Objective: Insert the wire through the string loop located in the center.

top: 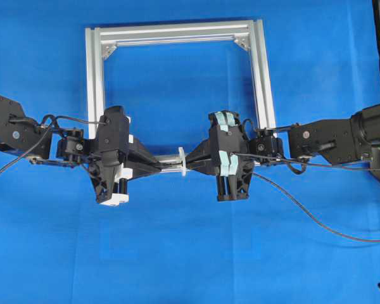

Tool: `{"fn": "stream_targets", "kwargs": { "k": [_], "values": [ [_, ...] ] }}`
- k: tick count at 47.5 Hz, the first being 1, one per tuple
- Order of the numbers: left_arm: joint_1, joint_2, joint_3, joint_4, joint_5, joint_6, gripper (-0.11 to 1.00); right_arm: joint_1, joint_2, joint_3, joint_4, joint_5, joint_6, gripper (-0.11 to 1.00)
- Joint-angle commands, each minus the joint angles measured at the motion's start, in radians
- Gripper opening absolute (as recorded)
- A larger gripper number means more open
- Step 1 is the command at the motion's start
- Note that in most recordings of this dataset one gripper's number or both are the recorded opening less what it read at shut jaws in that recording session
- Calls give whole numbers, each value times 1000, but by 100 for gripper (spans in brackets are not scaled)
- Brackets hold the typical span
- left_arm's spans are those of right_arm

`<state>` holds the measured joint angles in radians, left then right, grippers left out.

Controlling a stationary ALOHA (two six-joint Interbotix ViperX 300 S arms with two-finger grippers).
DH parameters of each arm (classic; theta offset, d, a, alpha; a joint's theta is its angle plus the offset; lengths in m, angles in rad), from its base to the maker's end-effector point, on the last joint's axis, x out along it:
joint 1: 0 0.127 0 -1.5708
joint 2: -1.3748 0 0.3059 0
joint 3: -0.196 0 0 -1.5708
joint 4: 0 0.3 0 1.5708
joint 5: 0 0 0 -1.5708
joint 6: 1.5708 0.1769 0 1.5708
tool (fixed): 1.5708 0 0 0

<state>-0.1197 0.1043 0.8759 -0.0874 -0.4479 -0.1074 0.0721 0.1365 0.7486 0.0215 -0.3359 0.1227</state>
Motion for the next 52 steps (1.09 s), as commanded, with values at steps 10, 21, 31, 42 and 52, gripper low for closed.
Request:
{"fn": "stream_targets", "kwargs": {
  "k": [10,21,31,42,52],
  "values": [
    [-3,-11,-17,2,-8,3,9,-2,-15,-14,-2,-3,0,-2],
    [-2,-11,-17,3,-8,3,9,2,-15,-14,-2,-3,0,-2],
    [-2,-11,-17,3,-8,3,9,0,-15,-14,0,5,3,1],
    [-2,-12,-17,2,-8,3,9,11,-15,-12,-2,15,0,57],
    [-2,-11,-17,2,-8,5,9,15,-17,-12,0,17,0,93]
  ]
}}
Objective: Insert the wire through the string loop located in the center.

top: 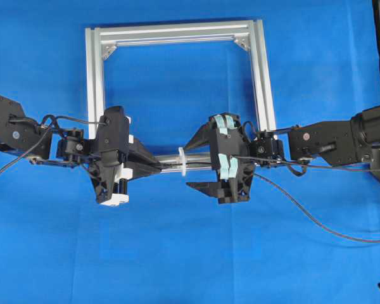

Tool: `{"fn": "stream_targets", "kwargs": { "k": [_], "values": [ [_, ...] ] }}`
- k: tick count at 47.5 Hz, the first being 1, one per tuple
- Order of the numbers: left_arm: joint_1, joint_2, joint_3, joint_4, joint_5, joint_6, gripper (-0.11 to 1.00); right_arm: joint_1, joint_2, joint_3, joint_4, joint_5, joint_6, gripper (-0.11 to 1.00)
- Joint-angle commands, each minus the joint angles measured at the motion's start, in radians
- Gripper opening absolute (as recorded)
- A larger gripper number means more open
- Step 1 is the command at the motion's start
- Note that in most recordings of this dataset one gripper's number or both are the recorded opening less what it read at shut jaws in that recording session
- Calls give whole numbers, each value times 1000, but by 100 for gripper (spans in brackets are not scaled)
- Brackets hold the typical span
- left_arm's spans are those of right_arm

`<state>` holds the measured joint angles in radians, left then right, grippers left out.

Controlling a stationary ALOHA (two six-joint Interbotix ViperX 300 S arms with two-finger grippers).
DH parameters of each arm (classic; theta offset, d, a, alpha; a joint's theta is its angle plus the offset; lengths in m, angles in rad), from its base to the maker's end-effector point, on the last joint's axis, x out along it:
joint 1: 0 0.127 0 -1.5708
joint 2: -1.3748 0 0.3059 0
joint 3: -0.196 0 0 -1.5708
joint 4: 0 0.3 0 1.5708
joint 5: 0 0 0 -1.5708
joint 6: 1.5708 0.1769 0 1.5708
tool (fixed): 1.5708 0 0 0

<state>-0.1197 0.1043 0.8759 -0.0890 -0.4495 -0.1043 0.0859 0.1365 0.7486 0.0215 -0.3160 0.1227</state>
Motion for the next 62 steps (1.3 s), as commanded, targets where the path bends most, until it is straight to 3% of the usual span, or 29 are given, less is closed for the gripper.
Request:
{"fn": "stream_targets", "kwargs": {
  "k": [1,19,44,62],
  "values": [
    [-2,-11,-17,3,-6,2,9,2,-15,-12,0,-3,-2,92],
    [-2,-49,34,3,-6,-2,9,2,-17,-12,-2,-2,-2,94],
    [-26,-253,262,3,-37,-6,9,3,-25,-2,-2,-2,-2,94],
    [-40,-403,397,3,3,-6,9,3,-25,0,-2,-2,-3,94]
  ]
}}
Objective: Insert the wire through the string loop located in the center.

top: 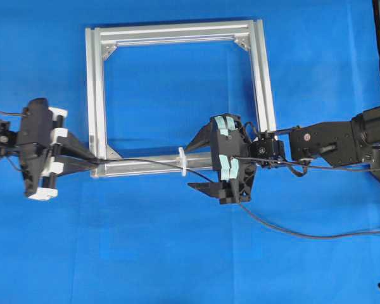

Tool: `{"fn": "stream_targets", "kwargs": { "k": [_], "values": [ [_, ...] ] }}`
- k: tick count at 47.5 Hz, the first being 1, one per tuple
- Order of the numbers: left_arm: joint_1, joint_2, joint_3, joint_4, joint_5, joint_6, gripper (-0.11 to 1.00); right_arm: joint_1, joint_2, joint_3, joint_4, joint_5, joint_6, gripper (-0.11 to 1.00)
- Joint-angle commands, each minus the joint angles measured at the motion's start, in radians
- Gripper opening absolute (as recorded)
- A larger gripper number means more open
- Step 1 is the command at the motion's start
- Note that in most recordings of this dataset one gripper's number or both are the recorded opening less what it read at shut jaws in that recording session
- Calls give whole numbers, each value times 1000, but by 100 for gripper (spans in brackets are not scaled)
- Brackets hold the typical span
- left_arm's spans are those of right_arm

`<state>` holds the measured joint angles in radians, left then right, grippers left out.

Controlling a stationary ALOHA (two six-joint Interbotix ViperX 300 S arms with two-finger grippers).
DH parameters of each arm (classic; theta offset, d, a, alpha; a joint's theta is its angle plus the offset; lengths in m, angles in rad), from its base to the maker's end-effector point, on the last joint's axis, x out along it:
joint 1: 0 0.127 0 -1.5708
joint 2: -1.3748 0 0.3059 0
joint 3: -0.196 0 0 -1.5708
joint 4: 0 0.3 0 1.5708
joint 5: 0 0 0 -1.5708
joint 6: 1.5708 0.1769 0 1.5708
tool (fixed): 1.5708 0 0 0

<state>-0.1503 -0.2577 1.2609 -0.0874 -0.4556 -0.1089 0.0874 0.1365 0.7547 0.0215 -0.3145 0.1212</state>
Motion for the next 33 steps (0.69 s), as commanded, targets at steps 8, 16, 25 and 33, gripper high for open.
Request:
{"fn": "stream_targets", "kwargs": {
  "k": [8,16,25,33],
  "values": [
    [-31,-97,43,2,67,-8,9,0,-25,-6,-2,-3,-5,94],
    [-31,-109,40,2,123,-5,9,2,-25,-9,-2,-3,-9,94],
    [-23,-104,32,2,135,-8,9,0,-25,-9,-2,-5,-9,94],
    [-18,-100,29,2,135,-8,9,0,-25,-11,-2,-3,-9,94]
  ]
}}
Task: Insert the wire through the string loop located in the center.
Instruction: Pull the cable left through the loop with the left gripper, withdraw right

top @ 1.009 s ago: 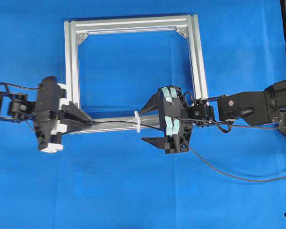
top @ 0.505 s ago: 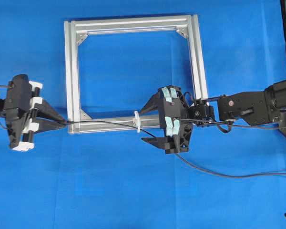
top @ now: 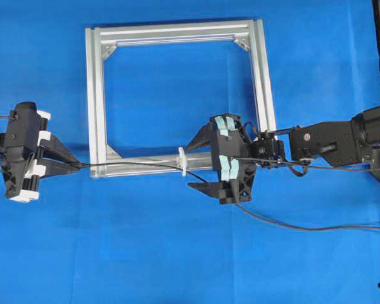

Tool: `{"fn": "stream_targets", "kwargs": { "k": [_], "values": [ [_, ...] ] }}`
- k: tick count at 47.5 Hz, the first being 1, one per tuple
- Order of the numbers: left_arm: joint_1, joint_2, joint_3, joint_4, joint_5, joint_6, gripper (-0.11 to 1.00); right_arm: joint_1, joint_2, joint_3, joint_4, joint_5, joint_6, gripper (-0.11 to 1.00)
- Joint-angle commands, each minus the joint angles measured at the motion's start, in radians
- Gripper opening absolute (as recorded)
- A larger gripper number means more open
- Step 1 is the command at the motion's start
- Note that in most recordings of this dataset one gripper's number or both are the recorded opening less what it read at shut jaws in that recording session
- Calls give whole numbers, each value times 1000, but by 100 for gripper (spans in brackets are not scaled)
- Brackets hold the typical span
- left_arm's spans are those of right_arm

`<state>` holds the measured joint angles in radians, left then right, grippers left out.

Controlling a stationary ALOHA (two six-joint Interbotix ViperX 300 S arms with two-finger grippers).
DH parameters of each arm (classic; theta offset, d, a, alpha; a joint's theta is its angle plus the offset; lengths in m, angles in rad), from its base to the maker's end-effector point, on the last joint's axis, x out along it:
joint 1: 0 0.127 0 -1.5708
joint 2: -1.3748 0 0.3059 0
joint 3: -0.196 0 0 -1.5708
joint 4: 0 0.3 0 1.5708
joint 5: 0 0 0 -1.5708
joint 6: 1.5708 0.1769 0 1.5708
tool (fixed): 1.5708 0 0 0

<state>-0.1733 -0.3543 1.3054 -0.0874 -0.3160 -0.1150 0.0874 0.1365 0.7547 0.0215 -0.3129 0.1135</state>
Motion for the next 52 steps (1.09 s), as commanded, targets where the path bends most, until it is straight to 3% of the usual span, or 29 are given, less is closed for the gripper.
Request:
{"fn": "stream_targets", "kwargs": {
  "k": [1,12,15,22,27,52],
  "values": [
    [5,-3,-15,3,-6,-2,9,0,-25,-11,-2,-5,-2,94],
    [5,-3,-15,2,-38,-5,11,0,-25,-12,-2,-5,-2,94],
    [11,-3,-15,2,-48,-14,25,0,-25,-12,-2,-5,-2,94],
    [12,-5,-9,2,-48,-18,71,0,-25,-12,-2,-5,-2,94],
    [17,-9,-8,2,-48,-18,91,2,-26,-11,-2,-2,-2,94],
    [29,-15,-18,2,-37,-18,90,2,-83,-6,-2,58,-2,94]
  ]
}}
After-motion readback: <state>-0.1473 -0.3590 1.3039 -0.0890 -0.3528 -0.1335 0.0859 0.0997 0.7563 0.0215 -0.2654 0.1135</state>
